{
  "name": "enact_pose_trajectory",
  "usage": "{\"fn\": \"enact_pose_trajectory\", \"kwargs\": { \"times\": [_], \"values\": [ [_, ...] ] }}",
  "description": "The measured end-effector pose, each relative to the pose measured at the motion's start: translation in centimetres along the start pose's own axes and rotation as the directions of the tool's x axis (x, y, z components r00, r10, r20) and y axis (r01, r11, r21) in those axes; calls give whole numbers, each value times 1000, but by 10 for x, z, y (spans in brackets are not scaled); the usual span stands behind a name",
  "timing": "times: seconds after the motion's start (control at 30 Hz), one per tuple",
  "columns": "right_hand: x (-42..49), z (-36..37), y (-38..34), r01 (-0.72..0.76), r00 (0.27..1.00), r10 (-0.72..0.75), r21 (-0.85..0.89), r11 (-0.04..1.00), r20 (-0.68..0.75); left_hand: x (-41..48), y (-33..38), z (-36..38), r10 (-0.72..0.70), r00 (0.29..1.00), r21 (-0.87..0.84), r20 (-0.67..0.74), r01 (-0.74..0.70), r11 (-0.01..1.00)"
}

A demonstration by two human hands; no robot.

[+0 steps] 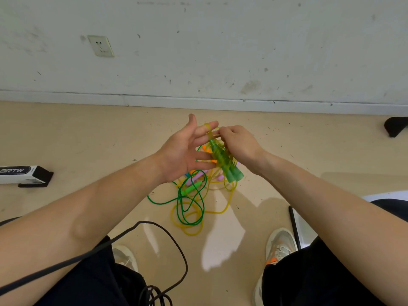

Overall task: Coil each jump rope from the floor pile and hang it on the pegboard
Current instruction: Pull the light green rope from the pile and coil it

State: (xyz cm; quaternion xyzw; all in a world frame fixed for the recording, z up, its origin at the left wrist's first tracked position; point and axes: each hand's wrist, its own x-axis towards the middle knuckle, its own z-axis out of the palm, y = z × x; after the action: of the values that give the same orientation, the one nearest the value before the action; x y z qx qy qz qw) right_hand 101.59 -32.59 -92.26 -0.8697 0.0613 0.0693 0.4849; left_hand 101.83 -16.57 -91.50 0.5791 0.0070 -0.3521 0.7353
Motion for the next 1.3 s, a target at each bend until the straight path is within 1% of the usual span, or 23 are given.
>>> {"fn": "enact_pose_trajectory", "kwargs": {
  "times": [0.07,0.13,0.2,0.3,0.37,0.43,0.5,0.6,0.67,0.73,0.8,0.9,1.03,1.13,1.3],
  "values": [
    [0,-1,1,38,998,-36,-64,997,42,0,2,-3,-20,1000,7,-6,20,1000],
    [1,-3,1,85,994,-72,-167,982,80,1,3,-6,-26,999,15,-47,27,1000],
    [0,-3,0,121,990,-97,-261,958,105,1,4,-8,-2,995,53,-103,7,999],
    [2,-4,3,149,989,-136,-307,940,64,3,6,-11,63,987,173,-145,-37,984],
    [4,-6,6,138,990,-134,-205,969,34,3,7,-13,79,988,215,-130,-49,975],
    [6,-9,6,150,986,-146,-45,988,86,2,8,-14,83,991,233,-103,-57,971],
    [7,-11,7,129,978,-144,108,986,151,1,10,-16,95,992,242,-78,-73,967],
    [6,-16,5,49,981,-92,236,971,172,-1,14,-19,99,995,269,-21,-89,959],
    [6,-19,4,1,965,-87,330,944,246,-3,16,-19,91,995,279,27,-95,956],
    [4,-21,2,-62,923,-105,413,909,371,-5,16,-19,72,994,295,76,-92,951],
    [3,-22,0,-80,887,-145,455,887,438,-7,16,-17,49,993,308,110,-81,948],
    [3,-24,1,-82,888,-157,484,871,433,-8,15,-17,38,990,304,139,-79,949],
    [5,-30,5,-120,871,-153,503,856,468,-6,14,-18,47,989,268,140,-83,960],
    [5,-30,8,-112,885,-152,519,848,439,-5,11,-18,57,992,231,114,-82,970],
    [4,-27,8,-67,913,-153,509,858,378,0,6,-14,84,996,213,24,-87,973]
  ]
}}
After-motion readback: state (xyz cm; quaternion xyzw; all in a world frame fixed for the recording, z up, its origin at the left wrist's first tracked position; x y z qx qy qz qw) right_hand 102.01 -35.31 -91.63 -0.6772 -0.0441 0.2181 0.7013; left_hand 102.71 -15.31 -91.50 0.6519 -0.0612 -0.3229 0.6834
